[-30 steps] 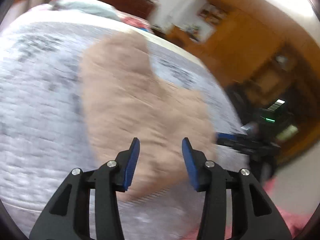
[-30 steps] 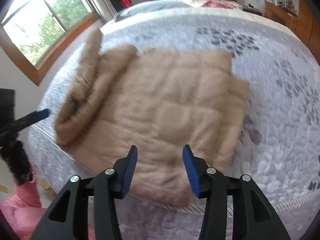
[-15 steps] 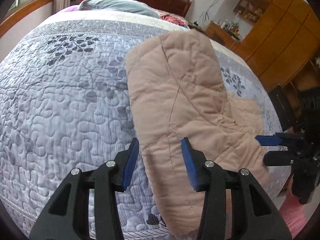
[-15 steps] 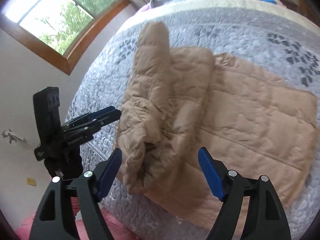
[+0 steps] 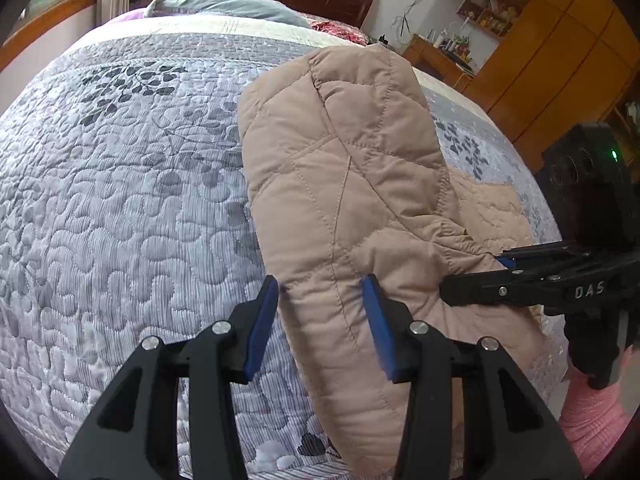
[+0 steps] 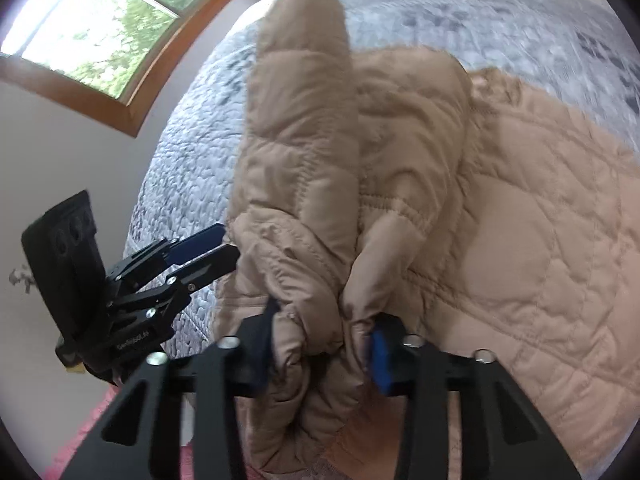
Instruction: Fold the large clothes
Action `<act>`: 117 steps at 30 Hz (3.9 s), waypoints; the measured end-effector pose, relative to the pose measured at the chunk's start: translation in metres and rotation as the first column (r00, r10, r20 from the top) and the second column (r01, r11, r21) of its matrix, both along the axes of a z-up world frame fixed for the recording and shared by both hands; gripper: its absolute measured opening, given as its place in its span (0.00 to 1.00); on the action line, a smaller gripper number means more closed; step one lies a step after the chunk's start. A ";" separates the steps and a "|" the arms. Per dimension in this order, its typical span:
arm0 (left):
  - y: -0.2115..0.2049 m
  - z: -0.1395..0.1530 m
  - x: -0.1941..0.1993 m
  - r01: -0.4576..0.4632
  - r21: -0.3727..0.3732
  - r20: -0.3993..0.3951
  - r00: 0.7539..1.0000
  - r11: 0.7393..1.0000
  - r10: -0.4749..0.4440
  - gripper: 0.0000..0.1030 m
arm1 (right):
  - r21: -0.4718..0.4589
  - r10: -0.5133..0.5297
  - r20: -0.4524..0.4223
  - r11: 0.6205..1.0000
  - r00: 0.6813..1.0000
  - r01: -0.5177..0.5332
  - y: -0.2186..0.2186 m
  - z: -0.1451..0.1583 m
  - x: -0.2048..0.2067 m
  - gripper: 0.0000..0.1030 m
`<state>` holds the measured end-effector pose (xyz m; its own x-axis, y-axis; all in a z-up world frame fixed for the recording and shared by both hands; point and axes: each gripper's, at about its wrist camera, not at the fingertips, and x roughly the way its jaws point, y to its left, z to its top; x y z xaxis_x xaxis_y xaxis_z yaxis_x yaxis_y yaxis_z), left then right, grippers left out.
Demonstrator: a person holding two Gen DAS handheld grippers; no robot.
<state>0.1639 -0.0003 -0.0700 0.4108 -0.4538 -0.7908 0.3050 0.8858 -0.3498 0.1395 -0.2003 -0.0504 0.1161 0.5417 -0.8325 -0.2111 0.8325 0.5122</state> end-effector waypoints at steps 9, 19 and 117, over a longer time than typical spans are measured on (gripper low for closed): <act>-0.005 0.040 -0.011 0.018 -0.055 0.091 0.996 0.998 -0.013 0.42 | -0.046 0.018 0.230 0.999 0.973 -0.007 -0.026 0.074 -0.038 0.22; -0.082 0.047 -0.021 0.169 -0.025 0.117 0.979 0.985 -0.165 0.42 | -0.053 -0.141 0.309 0.985 0.941 0.165 -0.116 0.105 -0.100 0.21; -0.147 0.043 -0.070 0.204 0.077 0.134 0.968 0.976 -0.213 0.42 | -0.147 -0.269 0.358 0.929 0.894 0.339 -0.155 0.064 -0.132 0.24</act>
<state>0.0937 -0.1476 -0.0271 0.4215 -0.4928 -0.7612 0.5277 0.8160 -0.2361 0.0076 -0.3548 0.0133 0.5311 0.2613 -0.8060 -0.0565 0.9601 0.2740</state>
